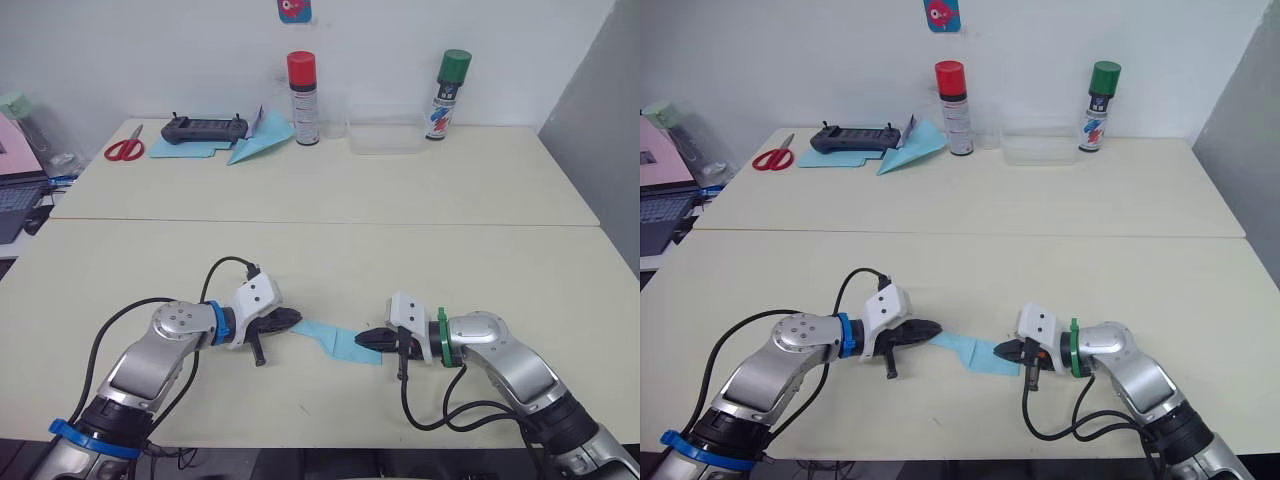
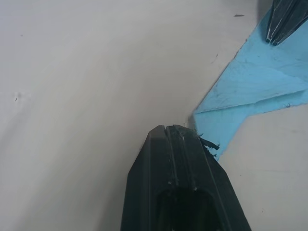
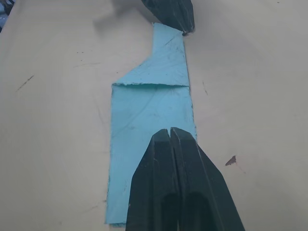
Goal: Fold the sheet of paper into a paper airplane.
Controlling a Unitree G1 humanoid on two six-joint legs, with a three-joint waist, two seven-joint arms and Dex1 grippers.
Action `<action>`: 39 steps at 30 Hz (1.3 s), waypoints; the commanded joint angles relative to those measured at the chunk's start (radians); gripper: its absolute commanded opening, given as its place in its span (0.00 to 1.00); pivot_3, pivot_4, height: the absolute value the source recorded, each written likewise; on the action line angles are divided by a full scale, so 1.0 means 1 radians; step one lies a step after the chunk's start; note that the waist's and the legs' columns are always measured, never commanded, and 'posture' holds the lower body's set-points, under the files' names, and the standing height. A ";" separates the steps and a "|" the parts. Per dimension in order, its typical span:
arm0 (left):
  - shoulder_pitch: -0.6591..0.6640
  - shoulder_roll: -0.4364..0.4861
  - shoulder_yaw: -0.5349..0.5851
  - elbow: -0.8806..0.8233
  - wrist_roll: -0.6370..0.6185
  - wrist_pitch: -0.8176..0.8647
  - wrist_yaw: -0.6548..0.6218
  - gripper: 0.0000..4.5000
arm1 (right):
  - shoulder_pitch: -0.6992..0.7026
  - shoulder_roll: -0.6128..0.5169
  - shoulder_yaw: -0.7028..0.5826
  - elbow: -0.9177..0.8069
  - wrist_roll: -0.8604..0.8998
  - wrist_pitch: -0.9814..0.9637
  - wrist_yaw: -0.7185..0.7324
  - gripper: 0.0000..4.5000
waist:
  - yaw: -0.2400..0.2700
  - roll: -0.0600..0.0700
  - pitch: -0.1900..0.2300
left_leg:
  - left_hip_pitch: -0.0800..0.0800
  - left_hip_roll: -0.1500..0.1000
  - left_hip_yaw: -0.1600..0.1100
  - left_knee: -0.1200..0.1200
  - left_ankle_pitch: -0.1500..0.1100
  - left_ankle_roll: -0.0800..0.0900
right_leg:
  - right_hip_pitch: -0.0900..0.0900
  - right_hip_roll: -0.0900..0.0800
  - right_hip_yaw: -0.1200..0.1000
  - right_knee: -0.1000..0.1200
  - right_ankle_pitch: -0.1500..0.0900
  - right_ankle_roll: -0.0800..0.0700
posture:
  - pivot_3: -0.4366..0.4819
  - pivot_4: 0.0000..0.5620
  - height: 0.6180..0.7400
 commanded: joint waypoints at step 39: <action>0.292 0.125 0.271 -0.443 -0.219 -0.109 -0.099 0.72 | 0.106 -0.095 -0.109 -0.182 0.100 -0.100 0.046 0.35 | 0.013 0.001 0.007 | -0.015 0.000 0.000 0.001 -0.002 -0.002 | -0.012 0.000 -0.001 -0.002 0.003 0.008 | 0.48 0.27 1.00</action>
